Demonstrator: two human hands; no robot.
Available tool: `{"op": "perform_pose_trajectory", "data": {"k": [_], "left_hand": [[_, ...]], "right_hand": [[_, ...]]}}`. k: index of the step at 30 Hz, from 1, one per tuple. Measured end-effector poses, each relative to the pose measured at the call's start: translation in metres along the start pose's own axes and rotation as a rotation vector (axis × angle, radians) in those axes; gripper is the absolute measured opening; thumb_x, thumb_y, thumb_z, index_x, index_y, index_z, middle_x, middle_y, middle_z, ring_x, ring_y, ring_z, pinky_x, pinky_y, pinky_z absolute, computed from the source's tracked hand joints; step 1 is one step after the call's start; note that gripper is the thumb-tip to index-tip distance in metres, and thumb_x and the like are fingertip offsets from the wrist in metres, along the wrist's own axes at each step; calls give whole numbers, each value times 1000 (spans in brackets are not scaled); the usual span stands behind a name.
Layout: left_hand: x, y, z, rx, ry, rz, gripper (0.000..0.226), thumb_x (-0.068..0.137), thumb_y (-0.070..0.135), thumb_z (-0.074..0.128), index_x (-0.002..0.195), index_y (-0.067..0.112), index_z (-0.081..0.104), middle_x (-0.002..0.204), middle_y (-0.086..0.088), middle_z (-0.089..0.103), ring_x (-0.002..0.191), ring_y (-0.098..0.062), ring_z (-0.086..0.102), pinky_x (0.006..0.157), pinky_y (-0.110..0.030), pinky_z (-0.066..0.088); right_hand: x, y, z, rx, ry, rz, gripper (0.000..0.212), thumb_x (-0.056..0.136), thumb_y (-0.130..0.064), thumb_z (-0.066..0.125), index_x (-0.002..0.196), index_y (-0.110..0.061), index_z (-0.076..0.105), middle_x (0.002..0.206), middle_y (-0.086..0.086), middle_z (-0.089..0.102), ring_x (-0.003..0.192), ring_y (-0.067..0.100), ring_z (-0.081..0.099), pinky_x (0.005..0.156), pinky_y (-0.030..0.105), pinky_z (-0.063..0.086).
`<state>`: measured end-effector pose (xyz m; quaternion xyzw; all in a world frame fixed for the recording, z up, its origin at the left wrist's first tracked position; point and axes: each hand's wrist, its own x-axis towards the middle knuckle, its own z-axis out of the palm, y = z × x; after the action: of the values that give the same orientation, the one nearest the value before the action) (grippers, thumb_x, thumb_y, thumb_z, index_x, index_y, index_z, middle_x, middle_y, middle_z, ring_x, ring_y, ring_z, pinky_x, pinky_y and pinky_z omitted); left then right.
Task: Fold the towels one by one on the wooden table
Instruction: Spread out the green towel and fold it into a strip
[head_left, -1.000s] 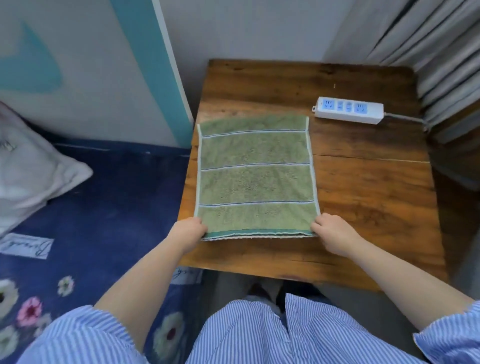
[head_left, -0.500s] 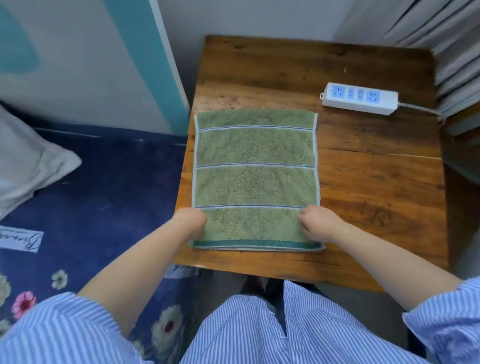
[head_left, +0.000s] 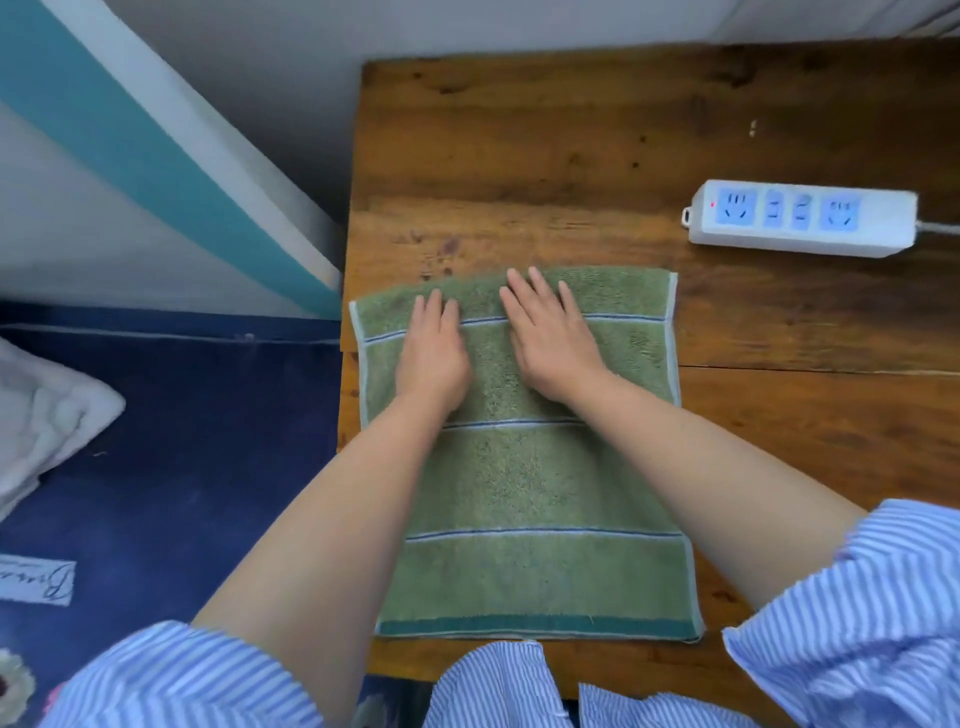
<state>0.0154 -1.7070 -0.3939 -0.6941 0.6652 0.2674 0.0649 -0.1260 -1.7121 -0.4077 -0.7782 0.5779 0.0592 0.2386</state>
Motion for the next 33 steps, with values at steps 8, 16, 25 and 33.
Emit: {"op": "perform_pose_trajectory", "data": {"k": [8,16,25,33], "left_hand": [[20,-36,20,156,79,133,57,95,41,30,146,19,17,157,-2,9,145,-23,1,115,-39,-1],[28,-83,1,84,123,-17,63,92,45,27,146,15,18,156,-6,11,145,-27,4,115,-47,7],[39,-71,-34,200,126,103,49,87,15,47,133,-1,39,128,-24,45,118,-37,41,98,-45,35],[54,-51,-65,347,-132,39,28,85,8,47,111,3,55,115,-21,52,111,-38,45,88,-43,44]], "right_hand": [[14,29,7,-147,-3,-46,59,96,-43,24,146,-19,5,156,-4,1,144,16,-4,109,33,-17],[-18,90,-9,-135,11,136,68,85,-48,16,146,-17,11,156,0,7,144,20,1,111,32,-12],[-15,97,-44,-126,65,127,55,86,-15,46,137,-2,31,138,19,40,127,33,36,106,44,24],[5,74,-81,-234,-171,180,8,77,-7,51,85,-9,52,102,19,59,105,35,48,76,34,35]]}}
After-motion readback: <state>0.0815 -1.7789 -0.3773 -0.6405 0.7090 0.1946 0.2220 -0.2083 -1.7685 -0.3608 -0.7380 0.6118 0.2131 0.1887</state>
